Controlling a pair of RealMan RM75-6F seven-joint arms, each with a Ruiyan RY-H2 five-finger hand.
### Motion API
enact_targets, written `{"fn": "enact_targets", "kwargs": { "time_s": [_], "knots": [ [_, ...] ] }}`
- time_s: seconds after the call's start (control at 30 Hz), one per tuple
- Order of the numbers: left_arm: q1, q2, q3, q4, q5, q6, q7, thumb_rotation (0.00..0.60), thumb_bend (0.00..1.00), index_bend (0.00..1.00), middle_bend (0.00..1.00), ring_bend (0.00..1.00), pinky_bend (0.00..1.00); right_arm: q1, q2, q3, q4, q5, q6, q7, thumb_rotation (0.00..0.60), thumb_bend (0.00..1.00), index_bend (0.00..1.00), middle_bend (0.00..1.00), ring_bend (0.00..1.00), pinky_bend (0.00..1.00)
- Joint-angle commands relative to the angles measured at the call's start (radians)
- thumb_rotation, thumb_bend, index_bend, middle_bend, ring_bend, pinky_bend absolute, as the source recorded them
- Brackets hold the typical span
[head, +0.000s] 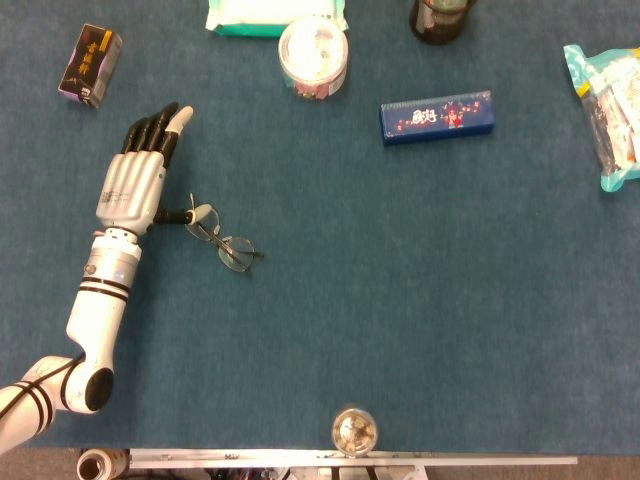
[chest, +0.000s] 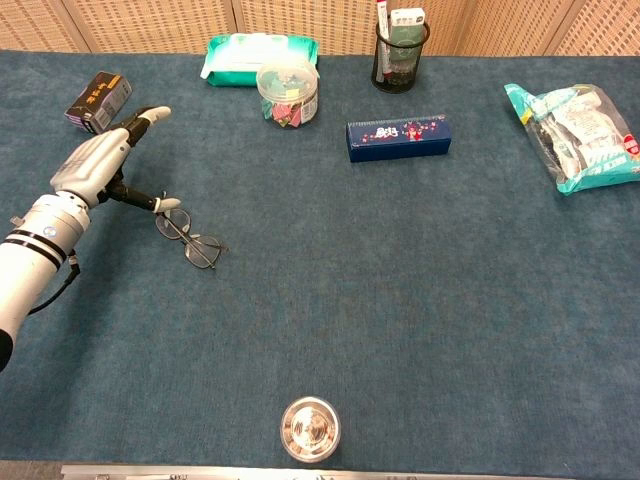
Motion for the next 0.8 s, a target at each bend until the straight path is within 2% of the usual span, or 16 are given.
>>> {"fn": "enact_targets", "kwargs": {
  "time_s": [0.03, 0.6, 0.8],
  "knots": [
    [-0.001, -0.006, 0.001, 0.011, 0.001, -0.005, -0.008, 0.6, 0.03, 0.0, 0.0, 0.0, 0.0, 0.0, 0.0, 0.0, -0.002, 0.001, 0.0, -0.001, 0.6, 0.22, 0.44, 0.39, 0.34, 0.58],
    [-0.011, -0.029, 0.004, 0.067, 0.006, -0.035, -0.044, 0.6, 0.03, 0.0, 0.0, 0.0, 0.0, 0.002, -0.003, 0.001, 0.002, 0.007, -0.006, -0.003, 0.6, 0.22, 0.43, 0.39, 0.34, 0.58],
    [-0.005, -0.008, 0.004, 0.027, 0.024, -0.004, -0.039, 0.6, 0.03, 0.0, 0.0, 0.0, 0.0, -0.002, 0.005, 0.005, -0.007, 0.002, 0.009, -0.004, 0.6, 0.22, 0.44, 0.39, 0.34, 0.58]
  ]
}}
